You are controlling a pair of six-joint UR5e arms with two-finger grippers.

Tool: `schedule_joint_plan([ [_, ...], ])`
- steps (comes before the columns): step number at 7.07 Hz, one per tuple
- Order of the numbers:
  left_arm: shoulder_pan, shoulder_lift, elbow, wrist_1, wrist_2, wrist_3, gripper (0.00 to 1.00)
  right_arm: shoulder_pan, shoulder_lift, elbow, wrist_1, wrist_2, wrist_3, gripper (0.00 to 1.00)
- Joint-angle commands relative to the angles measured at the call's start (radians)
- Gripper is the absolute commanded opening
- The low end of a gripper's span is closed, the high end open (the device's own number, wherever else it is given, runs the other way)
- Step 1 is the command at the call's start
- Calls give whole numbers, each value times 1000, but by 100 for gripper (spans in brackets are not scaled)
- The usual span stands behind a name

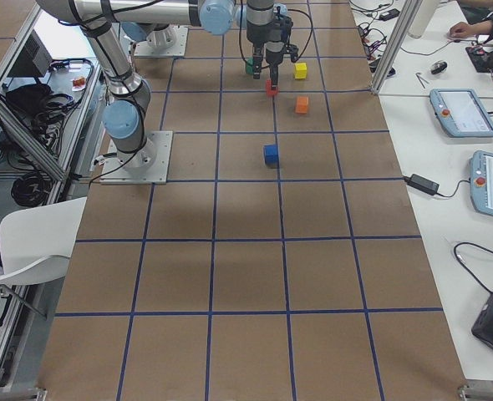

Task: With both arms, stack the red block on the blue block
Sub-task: 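Carry the red cube toward the table center and release it, then raise the left gripper away while the right gripper reaches toward the red cube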

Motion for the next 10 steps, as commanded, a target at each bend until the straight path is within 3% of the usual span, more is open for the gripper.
schedule_joint_plan([
  [1,98,129,4,-97,40,209,100,1,6,0,-73,0,11,100],
  [4,305,339,2,-376,30,512,100,4,99,17,-67,23,11,100],
  [6,347,479,4,-502,28,531,100,29,142,9,-110,44,24,100],
  [7,343,528,13,-554,37,521,100,47,174,12,-185,51,53,100],
  [10,354,522,48,-558,40,508,100,242,337,9,-384,34,142,100],
])
